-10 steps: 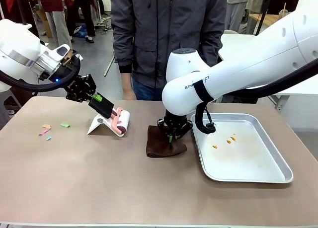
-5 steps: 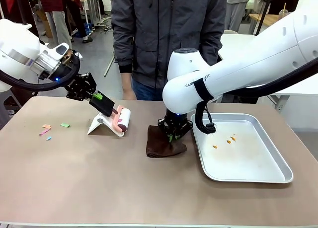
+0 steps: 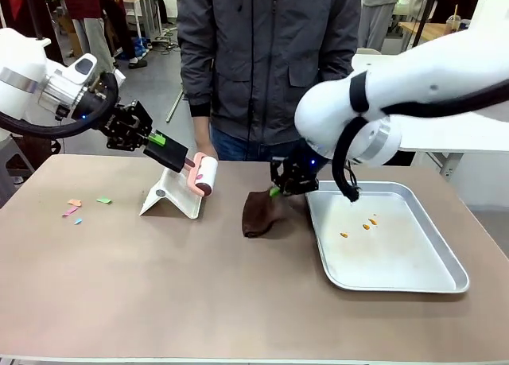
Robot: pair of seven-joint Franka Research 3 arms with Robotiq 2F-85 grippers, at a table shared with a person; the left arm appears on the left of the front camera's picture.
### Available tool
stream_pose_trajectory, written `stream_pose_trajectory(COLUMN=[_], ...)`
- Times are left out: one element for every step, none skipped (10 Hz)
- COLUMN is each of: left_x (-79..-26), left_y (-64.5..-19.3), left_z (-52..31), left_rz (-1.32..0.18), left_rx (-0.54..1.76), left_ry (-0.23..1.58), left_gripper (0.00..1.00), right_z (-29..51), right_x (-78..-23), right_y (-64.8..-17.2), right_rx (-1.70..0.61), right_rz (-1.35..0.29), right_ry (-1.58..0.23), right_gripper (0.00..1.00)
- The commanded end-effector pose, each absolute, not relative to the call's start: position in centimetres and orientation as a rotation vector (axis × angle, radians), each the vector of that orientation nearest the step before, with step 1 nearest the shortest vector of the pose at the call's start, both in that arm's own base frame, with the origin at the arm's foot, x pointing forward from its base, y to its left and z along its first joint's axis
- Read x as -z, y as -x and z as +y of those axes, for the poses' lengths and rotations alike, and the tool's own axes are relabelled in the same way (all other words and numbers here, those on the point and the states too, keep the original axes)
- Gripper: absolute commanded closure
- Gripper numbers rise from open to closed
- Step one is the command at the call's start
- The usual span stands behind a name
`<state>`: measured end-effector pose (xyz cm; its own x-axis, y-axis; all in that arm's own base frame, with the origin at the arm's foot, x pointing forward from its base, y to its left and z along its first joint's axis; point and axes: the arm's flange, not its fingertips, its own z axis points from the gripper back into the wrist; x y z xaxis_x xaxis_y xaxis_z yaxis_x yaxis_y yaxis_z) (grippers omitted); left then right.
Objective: Clean the surface of the table.
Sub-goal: Hold the Lint Roller with your left hand and the towel with your right hand.
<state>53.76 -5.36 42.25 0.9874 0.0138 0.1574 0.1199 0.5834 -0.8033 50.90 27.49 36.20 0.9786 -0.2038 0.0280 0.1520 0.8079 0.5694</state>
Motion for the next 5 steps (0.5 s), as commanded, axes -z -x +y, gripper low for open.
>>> stream_pose_trajectory(left_x=[-43.0,-43.5,-43.9,-44.2,-44.5], left_y=[-52.4,-52.1,-51.9,-51.3,-50.4], left_z=[-3.5,-2.1,-0.2,1.7,3.9], left_rz=[-0.151,-0.139,-0.13,-0.144,-0.151], left_rx=[0.04,0.037,0.002,-0.02,-0.022], left_ry=[1.062,1.105,1.152,1.2,1.26], left_gripper=[0.86,0.86,0.86,0.86,0.86], right_z=[21.6,20.6,19.8,19.1,18.5], right_x=[-34.8,-35.0,-35.2,-35.4,-35.8], right_y=[-47.1,-46.6,-45.8,-45.0,-44.3], right_rx=[0.059,-0.01,-0.07,-0.12,-0.178], right_rz=[0.009,0.026,0.054,0.073,0.113], right_ry=[-1.01,-1.157,-1.276,-1.341,-1.414], right_gripper=[1.0,1.0,1.0,1.0,1.0])
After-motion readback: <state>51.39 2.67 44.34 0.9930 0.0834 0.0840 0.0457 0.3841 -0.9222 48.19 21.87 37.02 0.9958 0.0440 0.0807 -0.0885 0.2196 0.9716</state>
